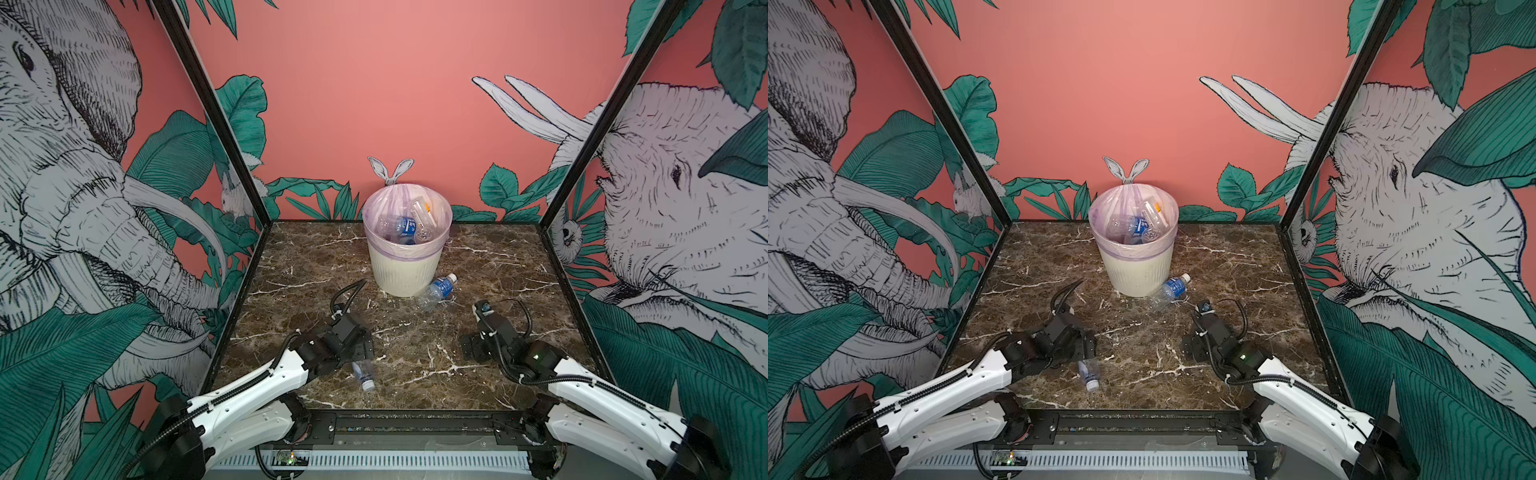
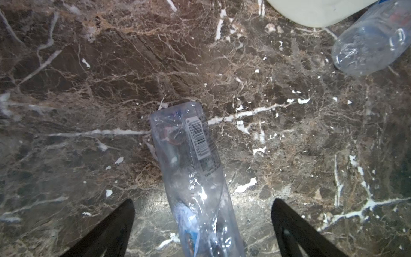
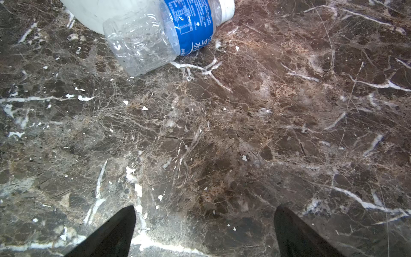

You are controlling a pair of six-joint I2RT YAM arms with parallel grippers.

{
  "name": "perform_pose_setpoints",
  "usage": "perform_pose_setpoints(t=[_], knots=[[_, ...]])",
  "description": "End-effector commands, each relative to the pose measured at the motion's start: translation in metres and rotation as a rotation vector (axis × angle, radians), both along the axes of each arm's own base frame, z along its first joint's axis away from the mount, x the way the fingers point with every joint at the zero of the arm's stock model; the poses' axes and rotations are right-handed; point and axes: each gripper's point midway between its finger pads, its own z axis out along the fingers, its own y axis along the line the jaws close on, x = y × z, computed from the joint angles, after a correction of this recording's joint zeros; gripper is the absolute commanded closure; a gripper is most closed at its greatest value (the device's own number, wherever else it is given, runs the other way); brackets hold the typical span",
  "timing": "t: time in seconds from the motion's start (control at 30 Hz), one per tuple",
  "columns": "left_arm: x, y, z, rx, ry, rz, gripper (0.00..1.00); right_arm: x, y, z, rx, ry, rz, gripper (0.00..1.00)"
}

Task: Throw the plastic bottles in the bin
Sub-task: 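Lower the left gripper onto the crushed clear bottle and close it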

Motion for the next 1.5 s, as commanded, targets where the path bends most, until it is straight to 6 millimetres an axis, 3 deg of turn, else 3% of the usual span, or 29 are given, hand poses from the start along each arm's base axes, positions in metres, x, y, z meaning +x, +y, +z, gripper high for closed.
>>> perform_pose_setpoints(t=[0.0,0.93,1.47], knots=[[-0.002,-0.001,-0.008,-0.013,0.013,0.025,0.03,0.001,-0.001,0.001,0.007,-0.018,-0.016,0.01],[-0.018,-0.014,-0.051,0.026,0.12,0.004,0.1,0.001,0.0,0.0,0.004,-0.018,-0.013,0.01],[-0.024,-0.031,-0.065,0.067,0.139,-0.054,0.25,0.001,-0.001,0.001,0.004,-0.022,-0.016,0.01]])
